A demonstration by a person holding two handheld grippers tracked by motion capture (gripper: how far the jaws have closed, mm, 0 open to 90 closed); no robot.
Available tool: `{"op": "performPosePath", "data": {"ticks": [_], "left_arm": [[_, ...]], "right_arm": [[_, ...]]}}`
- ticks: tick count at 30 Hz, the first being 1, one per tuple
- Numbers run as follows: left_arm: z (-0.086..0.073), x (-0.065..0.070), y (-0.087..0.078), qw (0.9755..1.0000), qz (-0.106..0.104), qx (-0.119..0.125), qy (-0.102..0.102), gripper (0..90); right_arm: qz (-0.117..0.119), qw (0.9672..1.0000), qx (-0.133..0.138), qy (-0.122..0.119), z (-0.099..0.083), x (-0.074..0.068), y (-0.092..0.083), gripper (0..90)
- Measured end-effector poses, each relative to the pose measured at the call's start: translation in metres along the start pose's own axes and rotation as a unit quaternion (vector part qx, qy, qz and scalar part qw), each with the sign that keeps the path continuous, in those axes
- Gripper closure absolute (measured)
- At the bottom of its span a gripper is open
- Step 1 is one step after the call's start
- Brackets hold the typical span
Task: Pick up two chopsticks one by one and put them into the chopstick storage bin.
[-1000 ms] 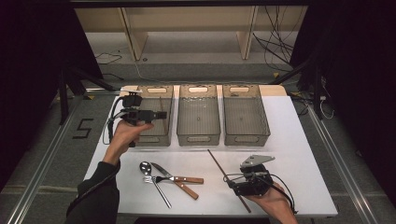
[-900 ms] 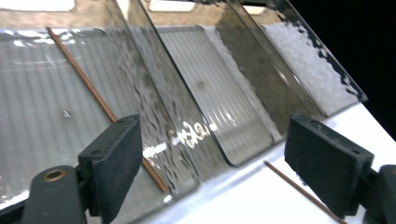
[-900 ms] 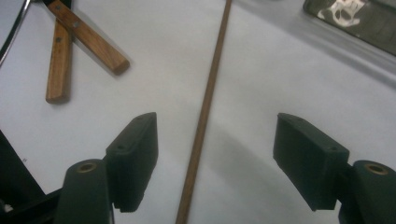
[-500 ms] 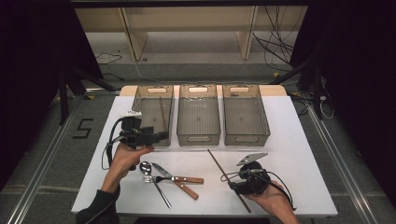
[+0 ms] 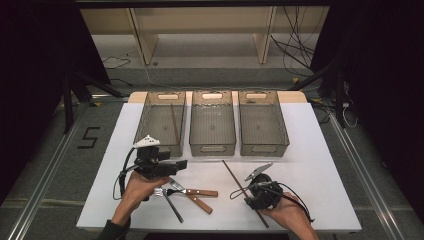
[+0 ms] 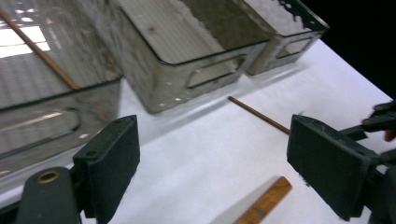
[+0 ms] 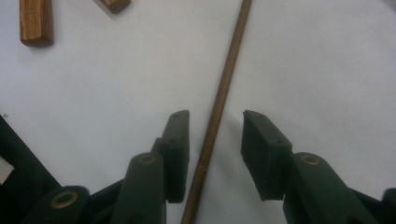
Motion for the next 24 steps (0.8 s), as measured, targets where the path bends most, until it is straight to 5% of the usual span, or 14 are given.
{"op": "performPosePath", "data": {"ticks": [6,13,24], "left_arm": [[-0.009,0.018,0.002,0.9996,-0.013,0.004,0.025,16.8],[-0.022,0.028,0.003,0.9993,-0.018,-0.007,0.031,16.6],[-0.028,0.03,-0.001,0.9994,-0.012,-0.007,0.03,16.6]], "right_arm": [[-0.013,0.9996,-0.021,-0.013,0.002,-0.003,0.003,70.5],[-0.026,0.9985,-0.047,-0.013,0.001,-0.002,0.006,74.6],[-0.025,0.9972,-0.066,-0.025,0.005,-0.001,0.008,80.0]]}}
Point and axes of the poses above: each handheld gripper's, and its own axes: y roughly forward along the jaws, z roughly out of its top, x roughly to its right, the point moved 8 cm from there along y, roughly forward along the jaws, and after that the axes turned 15 degrees about y, right-handed, at the moved point
